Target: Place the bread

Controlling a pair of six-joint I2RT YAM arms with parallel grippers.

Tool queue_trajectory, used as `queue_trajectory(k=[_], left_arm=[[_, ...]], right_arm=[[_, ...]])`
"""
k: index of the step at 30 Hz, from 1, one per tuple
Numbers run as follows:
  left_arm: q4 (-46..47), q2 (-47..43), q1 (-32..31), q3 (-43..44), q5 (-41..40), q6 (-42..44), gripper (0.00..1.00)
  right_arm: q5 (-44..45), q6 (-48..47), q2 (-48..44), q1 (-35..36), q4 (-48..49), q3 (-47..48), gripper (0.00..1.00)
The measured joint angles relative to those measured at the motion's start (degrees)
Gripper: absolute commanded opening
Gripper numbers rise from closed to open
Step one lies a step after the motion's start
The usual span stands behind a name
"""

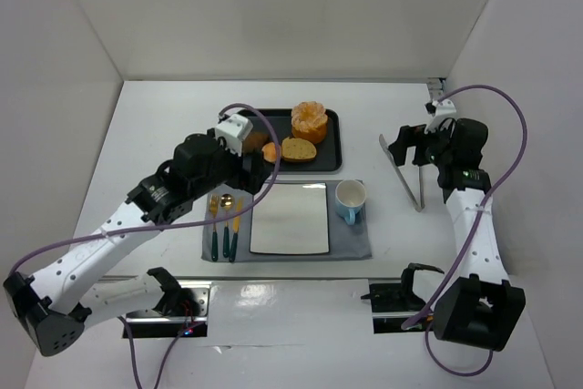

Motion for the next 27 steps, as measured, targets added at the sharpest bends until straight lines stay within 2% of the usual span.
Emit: queue_trajectory(k=[1, 2, 3, 5, 6, 7, 8, 9, 10, 11, 13, 27], left_arm=[[0.3, -0.9, -0.4, -0.3, -0.2, 0.0, 1.00], [0.5, -1.8, -0.7, -0.6, -0.4, 0.0, 1.00], [0.8, -2.5, -1.1, -0.8, -0.6, 0.1, 1.00], [1.3, -3.8, -1.5, -1.1, -1.2, 0.1, 1.00], [1.3, -4.3, -1.6, -1.2, -1.4, 0.1, 1.00], [1.5, -4.8, -1.7, -1.3, -1.5, 0.1, 1.00], [1.7, -5.3, -1.7, -1.4, -1.6, 0.0, 1.00], [1.7, -5.6, -1.8, -1.5, -1.6, 0.0, 1.00], [1.7, -5.8, -1.9, -1.6, -1.7, 0.0, 1.00], [1.8, -6.0, -1.9, -1.6, -1.8, 0.0, 1.00], [1.8, -6.3, -2.0, -1.6, -1.8, 0.0, 1.00], [2.2, -7.1, -2.1, -1.6, -1.3, -0.2, 1.00]], right_arm=[[0.9, -0.6, 0.0, -0.2, 0.5, -0.7, 0.98], [2.0, -1.6, 0.3, -0.3, 0.7, -1.3, 0.89], [3.2, -2.3, 0.9, -0.4, 0.6, -1.6, 0.72], [5.2, -4.0, 3.1, -0.5, 0.8, -1.7, 0.07], [6.1, -4.4, 4.4, -0.5, 0.8, -1.7, 0.00], [7.2, -4.5, 5.8, -0.5, 0.6, -1.7, 0.01], [7.7, -4.6, 6.8, -0.5, 0.5, -1.7, 0.17], [8.3, -4.6, 7.6, -0.5, 0.4, -1.7, 0.69], [8.6, -4.8, 8.4, -0.5, 0.3, -1.7, 0.85], [8.9, -5.1, 8.9, -0.6, 0.2, -1.7, 0.92], [9.5, -6.2, 10.0, -0.6, 0.2, -1.6, 1.00], [16.0, -12.7, 21.8, -0.2, 0.0, -1.6, 1.00]])
